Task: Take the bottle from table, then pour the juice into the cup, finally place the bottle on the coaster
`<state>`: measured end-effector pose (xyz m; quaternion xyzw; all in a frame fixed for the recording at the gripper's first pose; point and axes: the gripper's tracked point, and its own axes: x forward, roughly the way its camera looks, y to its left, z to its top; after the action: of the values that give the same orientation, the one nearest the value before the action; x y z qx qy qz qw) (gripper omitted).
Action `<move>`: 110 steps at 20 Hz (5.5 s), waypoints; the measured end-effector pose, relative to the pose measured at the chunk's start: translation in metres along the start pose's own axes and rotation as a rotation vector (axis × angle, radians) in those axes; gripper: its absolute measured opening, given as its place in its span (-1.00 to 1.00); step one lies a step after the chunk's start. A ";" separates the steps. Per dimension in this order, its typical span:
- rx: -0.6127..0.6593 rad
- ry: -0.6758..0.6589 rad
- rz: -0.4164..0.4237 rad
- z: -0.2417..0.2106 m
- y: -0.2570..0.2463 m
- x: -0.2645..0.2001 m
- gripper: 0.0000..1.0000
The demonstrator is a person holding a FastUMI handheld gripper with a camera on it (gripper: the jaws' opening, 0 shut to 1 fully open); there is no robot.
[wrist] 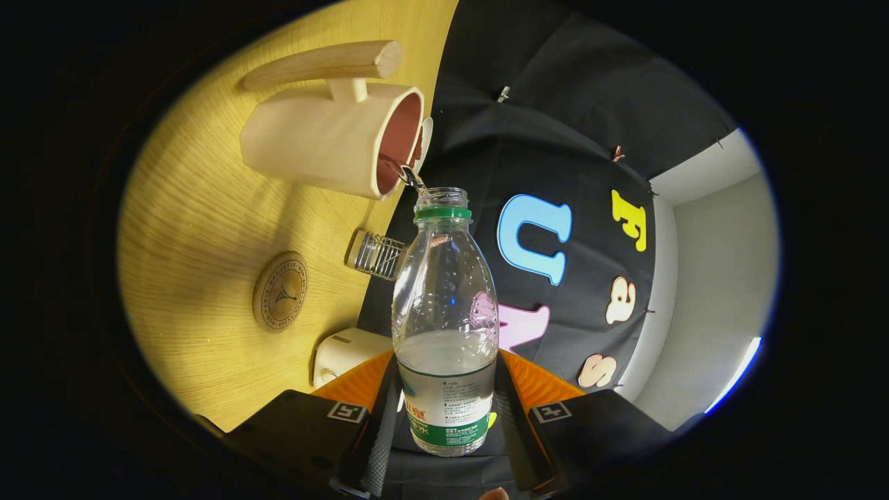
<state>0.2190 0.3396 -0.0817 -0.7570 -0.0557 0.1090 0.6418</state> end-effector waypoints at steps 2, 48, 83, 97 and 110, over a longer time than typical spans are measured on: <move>-0.015 -0.002 -0.006 0.000 -0.003 0.000 0.42; -0.554 -0.208 -0.181 0.041 -0.063 0.002 0.41; 1.391 0.009 0.231 -0.009 0.021 0.019 0.45; 1.850 0.032 0.209 -0.028 0.037 0.057 0.47; 1.859 0.044 0.205 -0.011 0.065 0.075 0.52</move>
<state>0.2905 0.3343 -0.1511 0.0572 0.1332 0.1516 0.9778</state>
